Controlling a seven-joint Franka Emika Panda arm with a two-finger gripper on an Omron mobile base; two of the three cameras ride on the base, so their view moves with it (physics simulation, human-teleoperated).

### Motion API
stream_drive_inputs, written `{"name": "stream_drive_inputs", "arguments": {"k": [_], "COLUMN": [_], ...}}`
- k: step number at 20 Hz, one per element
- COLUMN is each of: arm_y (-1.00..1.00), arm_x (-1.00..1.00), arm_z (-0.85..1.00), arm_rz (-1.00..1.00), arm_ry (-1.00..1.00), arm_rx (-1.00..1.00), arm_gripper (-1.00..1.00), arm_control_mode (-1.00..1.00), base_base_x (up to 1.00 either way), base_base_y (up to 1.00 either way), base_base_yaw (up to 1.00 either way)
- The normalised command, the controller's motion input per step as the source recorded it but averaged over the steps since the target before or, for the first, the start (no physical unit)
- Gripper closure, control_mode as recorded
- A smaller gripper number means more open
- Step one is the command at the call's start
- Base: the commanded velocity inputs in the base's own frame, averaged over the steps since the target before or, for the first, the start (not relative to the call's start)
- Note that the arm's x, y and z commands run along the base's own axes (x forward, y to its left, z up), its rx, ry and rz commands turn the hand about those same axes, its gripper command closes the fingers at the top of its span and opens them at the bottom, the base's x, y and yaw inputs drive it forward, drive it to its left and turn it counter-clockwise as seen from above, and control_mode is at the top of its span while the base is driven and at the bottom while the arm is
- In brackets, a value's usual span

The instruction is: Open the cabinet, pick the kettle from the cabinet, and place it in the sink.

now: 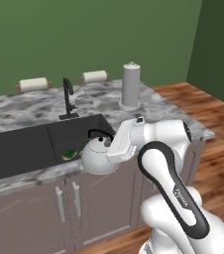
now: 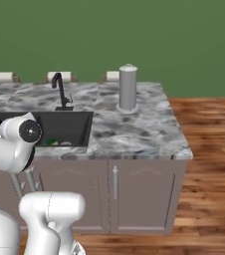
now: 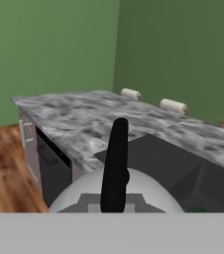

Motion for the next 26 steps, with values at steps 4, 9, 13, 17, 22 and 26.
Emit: {"name": "stream_drive_inputs", "arguments": {"k": [4, 9, 13, 17, 22, 26], "arm_y": [0.0, 0.0, 0.0, 0.0, 0.0, 0.0], "arm_x": [0.0, 0.0, 0.0, 0.0, 0.0, 0.0], "arm_z": [0.0, 0.0, 0.0, 0.0, 0.0, 0.0], "arm_rz": [0.0, 0.0, 0.0, 0.0, 0.0, 0.0], "arm_ry": [0.0, 0.0, 0.0, 0.0, 0.0, 0.0], "arm_rx": [0.0, 0.0, 0.0, 0.0, 0.0, 0.0], "arm_gripper": [1.0, 1.0, 1.0, 1.0, 1.0, 1.0], "arm_control_mode": [1.0, 1.0, 1.0, 1.0, 1.0, 1.0], "base_base_x": [0.39, 0.42, 0.47, 0.48, 0.27, 0.14], "base_base_y": [-0.39, -0.37, -0.33, -0.29, -0.24, -0.1], "base_base_yaw": [0.06, 0.07, 0.06, 0.08, 0.07, 0.0]}}
